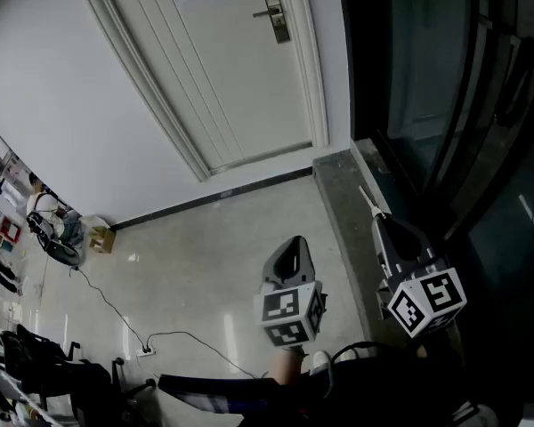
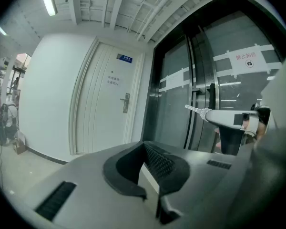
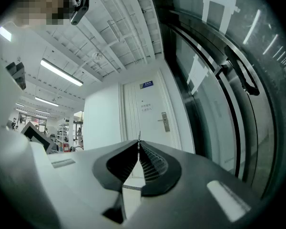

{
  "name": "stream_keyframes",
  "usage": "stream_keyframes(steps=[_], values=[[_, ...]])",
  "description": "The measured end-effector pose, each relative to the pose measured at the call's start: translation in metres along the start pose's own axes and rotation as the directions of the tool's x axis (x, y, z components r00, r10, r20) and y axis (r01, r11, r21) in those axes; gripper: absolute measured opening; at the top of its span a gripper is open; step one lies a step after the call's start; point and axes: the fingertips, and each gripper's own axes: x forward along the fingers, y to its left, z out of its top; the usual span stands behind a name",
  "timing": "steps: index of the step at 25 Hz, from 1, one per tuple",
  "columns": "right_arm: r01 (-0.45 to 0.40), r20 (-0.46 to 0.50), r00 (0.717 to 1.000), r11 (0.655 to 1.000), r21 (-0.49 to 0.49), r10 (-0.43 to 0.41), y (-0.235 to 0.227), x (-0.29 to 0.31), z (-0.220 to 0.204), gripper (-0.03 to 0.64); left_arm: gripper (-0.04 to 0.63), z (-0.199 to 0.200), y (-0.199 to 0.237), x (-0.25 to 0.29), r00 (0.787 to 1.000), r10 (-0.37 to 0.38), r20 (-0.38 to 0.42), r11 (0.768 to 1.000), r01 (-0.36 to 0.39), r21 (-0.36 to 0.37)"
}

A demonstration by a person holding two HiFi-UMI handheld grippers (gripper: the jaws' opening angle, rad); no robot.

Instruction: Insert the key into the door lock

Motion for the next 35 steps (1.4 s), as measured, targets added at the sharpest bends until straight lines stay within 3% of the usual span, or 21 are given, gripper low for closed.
stream_keyframes(steps=[16, 23, 30, 35], values=[[0.007, 0.001, 1.000, 1.000, -0.003, -0.007, 0.011, 0.006, -0.002, 0.011, 0.000, -0.006, 0.015, -0.004, 1.000, -0.022, -0.009, 0.999, 0.022, -0.040], [0.026, 0.033, 0.999, 0.999, -0.038, -0.025, 0.028, 0.022, 0.009, 0.011, 0.000, 0.008, 0.036, 0.000, 0.998, -0.057, -0.016, 0.998, 0.057, 0.018], [0.061, 0.059, 0.997, 0.997, -0.048, -0.058, 0.040, 0.037, 0.006, 0.011, 0.000, -0.006, 0.064, 0.006, 0.998, -0.053, -0.032, 0.996, 0.051, -0.071], [0.078, 0.048, 0.996, 0.996, -0.042, -0.076, 0.037, 0.055, -0.003, 0.011, 0.000, -0.016, 0.080, 0.020, 0.997, -0.051, -0.064, 0.996, 0.046, -0.081]])
